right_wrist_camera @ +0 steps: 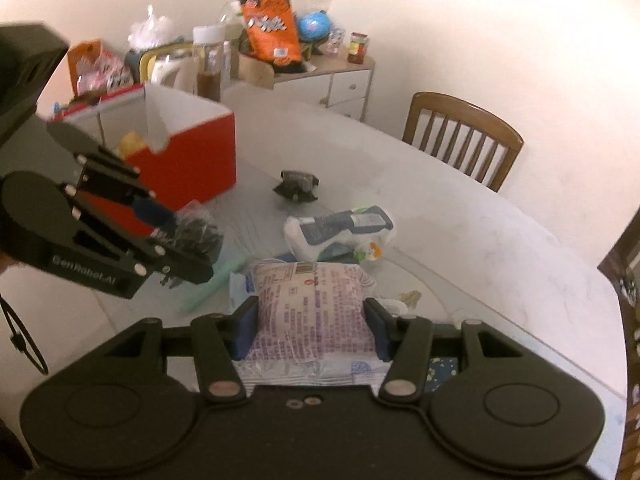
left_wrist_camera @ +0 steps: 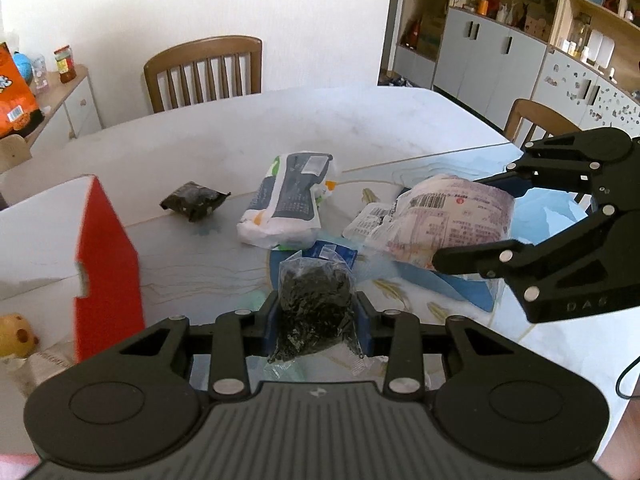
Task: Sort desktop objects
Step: 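Carry the seaweed bag and pink-white bag with both tools to the red box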
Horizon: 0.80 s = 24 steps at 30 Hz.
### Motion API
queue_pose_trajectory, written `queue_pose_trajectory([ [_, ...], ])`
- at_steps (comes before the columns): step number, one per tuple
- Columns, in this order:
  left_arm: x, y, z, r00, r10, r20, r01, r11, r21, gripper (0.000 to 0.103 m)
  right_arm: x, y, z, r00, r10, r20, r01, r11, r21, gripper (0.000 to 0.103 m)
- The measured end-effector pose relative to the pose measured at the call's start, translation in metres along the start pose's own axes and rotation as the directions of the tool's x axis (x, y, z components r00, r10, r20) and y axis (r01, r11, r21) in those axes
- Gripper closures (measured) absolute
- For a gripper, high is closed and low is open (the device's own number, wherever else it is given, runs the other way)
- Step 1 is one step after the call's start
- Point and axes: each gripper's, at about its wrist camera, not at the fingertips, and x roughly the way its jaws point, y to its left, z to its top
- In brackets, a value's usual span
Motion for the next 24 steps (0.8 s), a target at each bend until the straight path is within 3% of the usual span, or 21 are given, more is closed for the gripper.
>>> queue_pose_trajectory([
  [10,-0.052,0.016,-0.011,0.999,0.016,0.037,-0.015,0.999,-0.042,0.067,-0.033,0.02,0.01,0.998,0.031,0.046,-0.039,0.985,0.171,0.048],
  [24,-0.117,0.036,-0.03,0.995,0.043,0.093,-0.037,0.998,-0.06,0.067,-0.067,0.068,0.037,0.995,0.047,0.089,-0.061,0.985,0.164,0.048],
])
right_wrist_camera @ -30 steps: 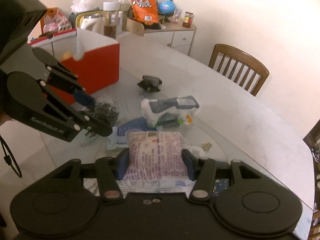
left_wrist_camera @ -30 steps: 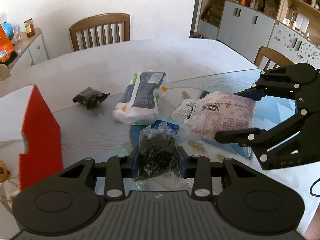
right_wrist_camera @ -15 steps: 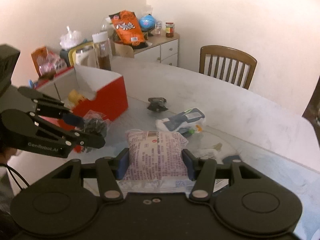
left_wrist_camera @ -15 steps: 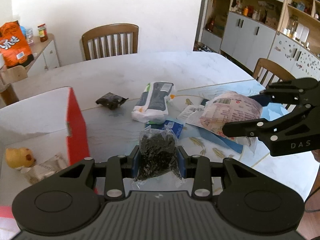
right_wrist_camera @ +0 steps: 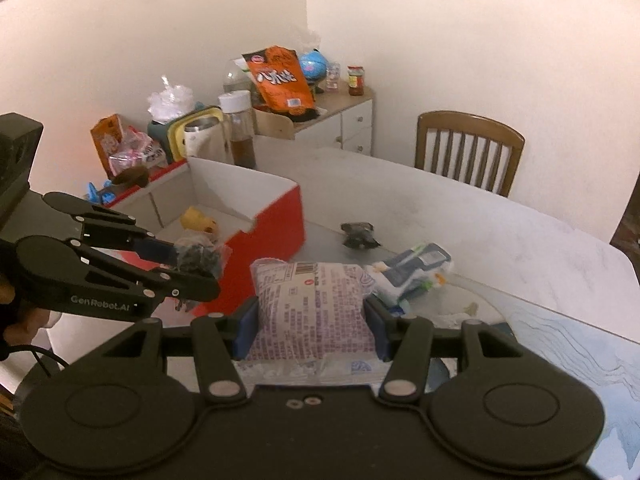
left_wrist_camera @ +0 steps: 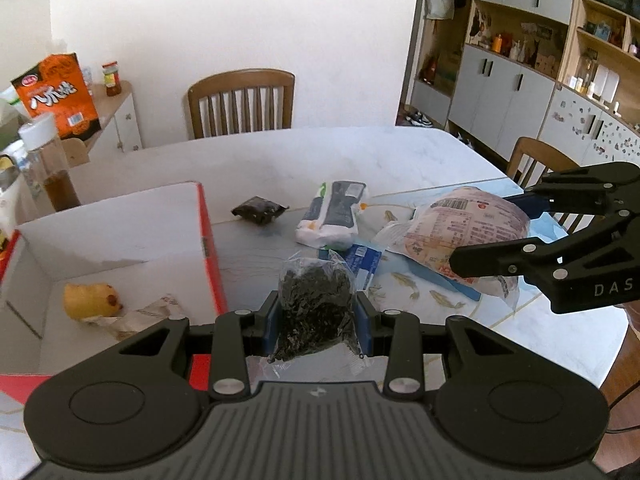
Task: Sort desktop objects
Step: 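Carry the seaweed bag and pink-white bag with both tools to the red box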
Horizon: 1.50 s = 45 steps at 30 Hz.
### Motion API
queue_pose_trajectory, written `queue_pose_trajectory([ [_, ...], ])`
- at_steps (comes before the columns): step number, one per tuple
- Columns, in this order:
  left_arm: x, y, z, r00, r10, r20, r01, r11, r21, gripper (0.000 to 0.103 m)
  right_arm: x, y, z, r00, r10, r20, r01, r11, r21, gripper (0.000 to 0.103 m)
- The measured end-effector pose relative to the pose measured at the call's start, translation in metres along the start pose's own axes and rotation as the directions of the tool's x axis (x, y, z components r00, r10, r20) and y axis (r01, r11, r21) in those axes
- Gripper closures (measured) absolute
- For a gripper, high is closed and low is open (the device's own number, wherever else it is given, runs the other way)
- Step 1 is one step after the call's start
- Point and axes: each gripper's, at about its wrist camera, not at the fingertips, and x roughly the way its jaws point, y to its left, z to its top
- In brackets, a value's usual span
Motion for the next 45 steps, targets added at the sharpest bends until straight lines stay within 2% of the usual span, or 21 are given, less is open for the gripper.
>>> queue_pose_trajectory([
  [8,-0.042,0.031,-0.005,0.998,0.037,0.044,-0.037,0.999,-0.008,0.067,-0.002,0.04,0.021,0.999,0.043,0.024,-0.042,0.998,-0.05,0.048],
  [19,-0.081,0.078,-0.013,0.993,0.11,0.046,-0.109,0.994,-0.008,0.067,0.015,0.092,0.041,0.996,0.09,0.018,-0.088,0.991,-0.098,0.048],
  [32,-0.066,0.127,-0.009,0.984,0.179,-0.007,-0.179,0.982,-0.068,0.067,0.055,0.114,0.078,0.99,0.141,-0.009,-0.14,0.976,-0.166,0.048],
  [45,-0.007,0.18,0.005,0.967,0.21,-0.146,-0.225,0.969,-0.097,0.067,0.124,0.096,0.105,0.985,0.16,-0.066,-0.169,0.97,-0.177,0.048],
])
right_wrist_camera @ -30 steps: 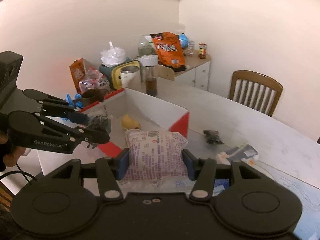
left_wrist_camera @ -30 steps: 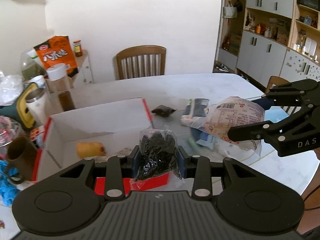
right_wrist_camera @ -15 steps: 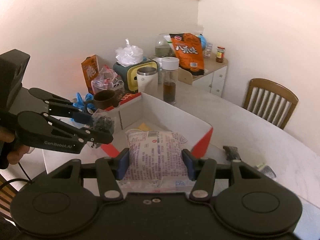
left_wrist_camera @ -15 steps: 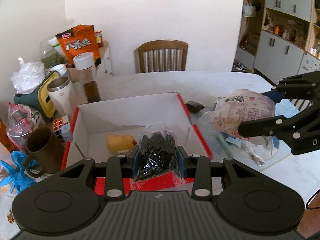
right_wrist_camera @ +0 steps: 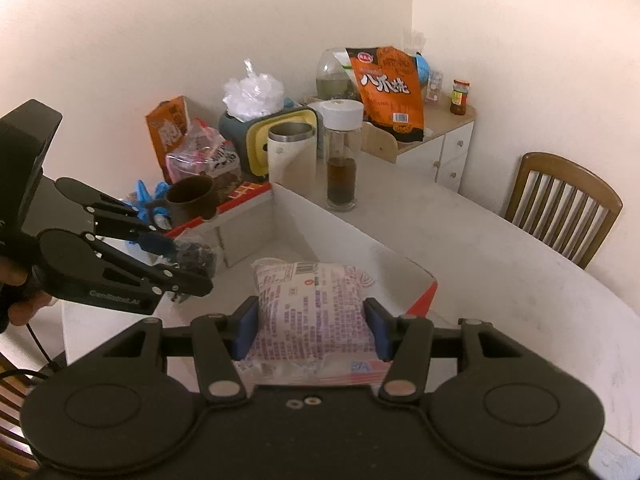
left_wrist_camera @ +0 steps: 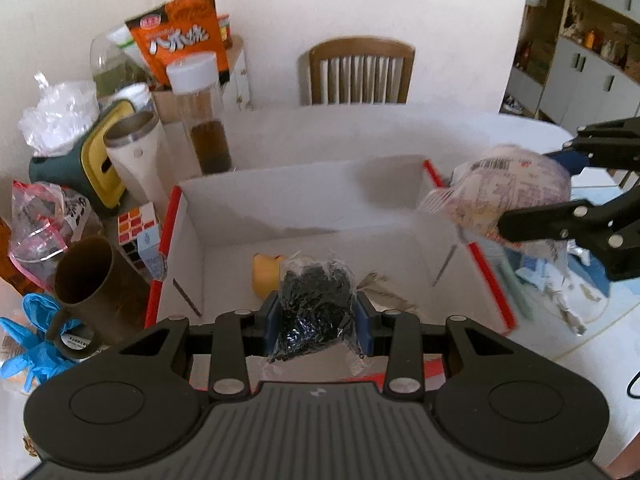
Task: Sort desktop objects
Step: 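Carry the seaweed bag and pink-white bag with both tools to the red box, then lower both held bags into the box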
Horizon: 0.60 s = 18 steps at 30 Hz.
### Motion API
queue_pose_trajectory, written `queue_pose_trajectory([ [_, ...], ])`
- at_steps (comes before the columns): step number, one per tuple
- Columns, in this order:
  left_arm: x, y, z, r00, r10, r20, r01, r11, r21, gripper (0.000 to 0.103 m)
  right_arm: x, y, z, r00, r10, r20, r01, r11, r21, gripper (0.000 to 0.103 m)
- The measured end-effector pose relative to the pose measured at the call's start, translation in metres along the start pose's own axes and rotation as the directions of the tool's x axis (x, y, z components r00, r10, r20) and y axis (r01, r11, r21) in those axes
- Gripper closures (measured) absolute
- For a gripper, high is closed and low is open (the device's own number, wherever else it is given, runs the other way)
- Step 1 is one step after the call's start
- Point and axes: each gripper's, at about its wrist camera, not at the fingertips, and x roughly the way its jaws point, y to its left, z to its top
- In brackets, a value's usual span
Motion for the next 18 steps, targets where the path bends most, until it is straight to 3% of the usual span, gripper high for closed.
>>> queue_pose_trajectory([
  [10,0.059,0.024,0.015,0.988,0.036,-0.153,-0.034,0.999,0.012,0.067,0.058,-0.018,0.01,0.997,0.005,-0.075,-0.004,1.0,0.014,0.048],
  [18,0.088,0.029,0.022,0.96,0.071,-0.27,-0.057,0.997,0.057,0.067,0.097,-0.021,0.024,0.992,-0.004,-0.13,-0.001,0.999,-0.041,0.048],
])
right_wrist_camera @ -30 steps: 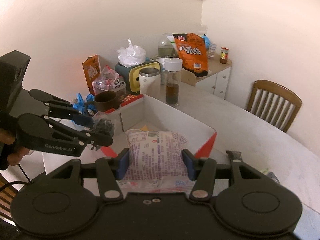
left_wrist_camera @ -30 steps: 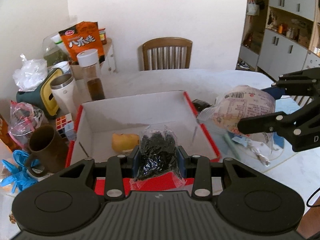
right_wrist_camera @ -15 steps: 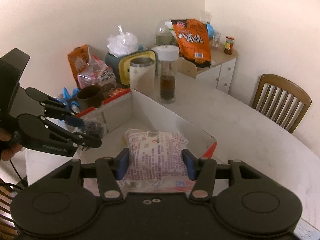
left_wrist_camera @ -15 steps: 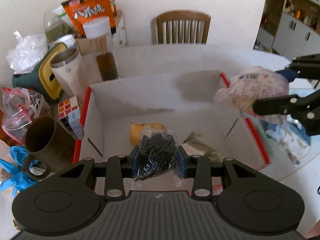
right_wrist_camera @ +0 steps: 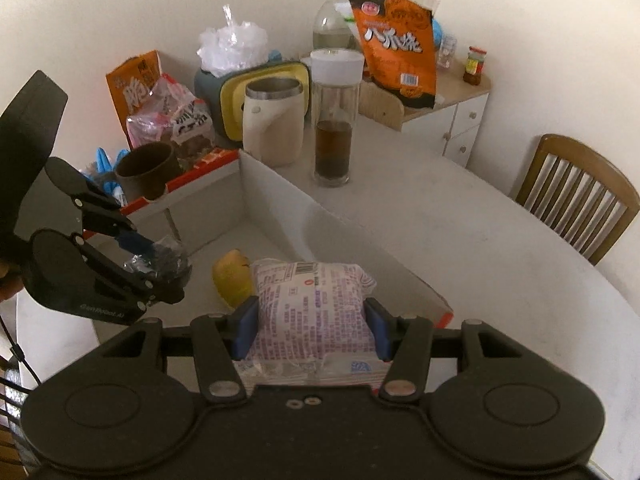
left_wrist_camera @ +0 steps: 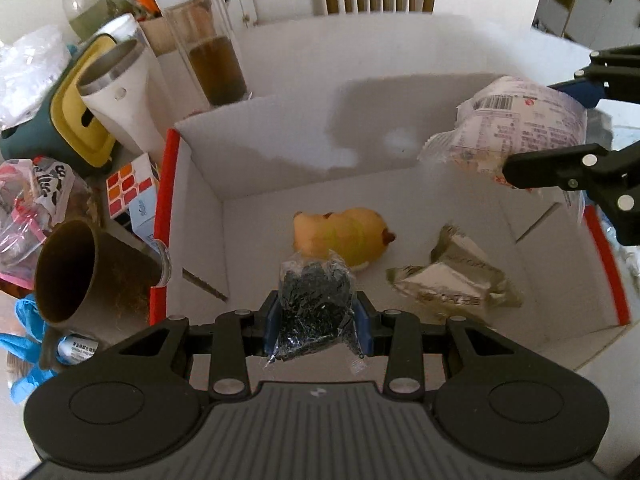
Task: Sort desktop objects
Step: 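Lower both held bags into the box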
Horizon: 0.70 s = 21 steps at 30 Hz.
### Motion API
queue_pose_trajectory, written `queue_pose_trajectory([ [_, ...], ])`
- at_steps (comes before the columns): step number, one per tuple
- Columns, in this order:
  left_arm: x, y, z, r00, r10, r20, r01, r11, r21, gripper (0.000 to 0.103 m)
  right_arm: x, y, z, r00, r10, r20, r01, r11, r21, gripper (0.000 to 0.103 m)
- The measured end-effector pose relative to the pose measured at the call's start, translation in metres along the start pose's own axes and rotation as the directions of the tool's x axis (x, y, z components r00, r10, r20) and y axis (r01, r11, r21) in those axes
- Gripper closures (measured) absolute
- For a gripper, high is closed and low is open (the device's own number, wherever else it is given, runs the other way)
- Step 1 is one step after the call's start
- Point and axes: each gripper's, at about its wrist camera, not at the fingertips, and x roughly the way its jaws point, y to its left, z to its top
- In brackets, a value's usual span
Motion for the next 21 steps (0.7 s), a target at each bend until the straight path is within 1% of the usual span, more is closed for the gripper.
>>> queue_pose_trajectory([
  [6,0.02,-0.001,0.005,0.997,0.004,-0.077,-0.003,1.0,0.004,0.067,0.027,0.004,0.005,0.998,-0.003,-0.056,0.003,1.0,-0.01,0.048],
  [8,0.026,0.0,0.006,0.995,0.007,-0.095,-0.007,1.0,0.005,0.067,0.036,0.009,0.005,0.997,-0.032,-0.075,0.03,0.999,-0.032,0.048],
  [16,0.041,0.002,0.006,0.991,0.004,-0.136,-0.005,1.0,-0.01,0.067,0.066,0.016,0.003,0.987,-0.062,-0.151,0.05,0.995,-0.081,0.048],
  [21,0.048,0.003,0.004,0.987,-0.003,-0.158,0.001,1.0,-0.015,0.067,0.079,0.018,0.002,0.978,-0.061,-0.198,0.048,0.996,-0.074,0.048],
])
